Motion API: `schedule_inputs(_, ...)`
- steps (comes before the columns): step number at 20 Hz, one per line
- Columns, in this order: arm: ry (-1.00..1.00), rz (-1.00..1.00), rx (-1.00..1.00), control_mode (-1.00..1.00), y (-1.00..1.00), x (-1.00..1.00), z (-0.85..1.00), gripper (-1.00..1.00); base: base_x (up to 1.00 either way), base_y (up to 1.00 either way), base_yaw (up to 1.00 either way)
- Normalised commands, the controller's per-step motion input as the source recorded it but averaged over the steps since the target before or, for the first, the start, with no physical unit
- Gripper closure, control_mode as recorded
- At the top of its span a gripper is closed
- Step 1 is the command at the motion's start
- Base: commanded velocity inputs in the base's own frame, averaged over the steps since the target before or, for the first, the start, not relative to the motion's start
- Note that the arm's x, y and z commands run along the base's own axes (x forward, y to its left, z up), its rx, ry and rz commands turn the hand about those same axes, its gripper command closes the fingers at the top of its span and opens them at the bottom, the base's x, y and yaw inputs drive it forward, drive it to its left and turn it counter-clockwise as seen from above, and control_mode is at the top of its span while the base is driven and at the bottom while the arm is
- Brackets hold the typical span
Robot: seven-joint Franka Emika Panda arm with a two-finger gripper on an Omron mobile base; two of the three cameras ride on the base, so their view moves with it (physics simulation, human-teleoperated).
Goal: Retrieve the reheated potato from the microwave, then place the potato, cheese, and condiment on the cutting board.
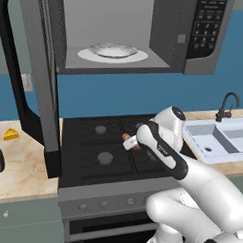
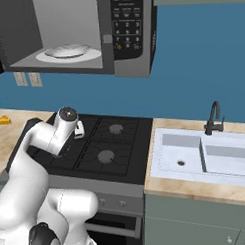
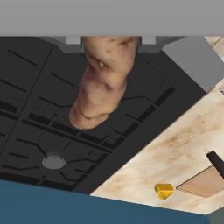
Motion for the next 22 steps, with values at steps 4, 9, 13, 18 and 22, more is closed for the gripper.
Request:
schedule_inputs(4, 0.00, 0.00, 0.00, 1.00, 0.00, 0.00, 0.00, 1.00, -0.02, 0.00, 0.00)
schedule_inputs(9, 0.00, 0.00, 0.00, 1.00, 0.00, 0.00, 0.00, 1.00, -0.49, 0.00, -0.05)
schedule_inputs(13, 0.00, 0.00, 0.00, 1.00, 0.00, 0.00, 0.00, 1.00, -0.66, 0.00, -0.06)
schedule_inputs(18, 0.00, 0.00, 0.00, 1.00, 0.00, 0.00, 0.00, 1.00, -0.66, 0.00, -0.05)
schedule_inputs(22, 0.00, 0.00, 0.00, 1.00, 0.00, 0.00, 0.00, 1.00, -0.67, 0.00, 0.00)
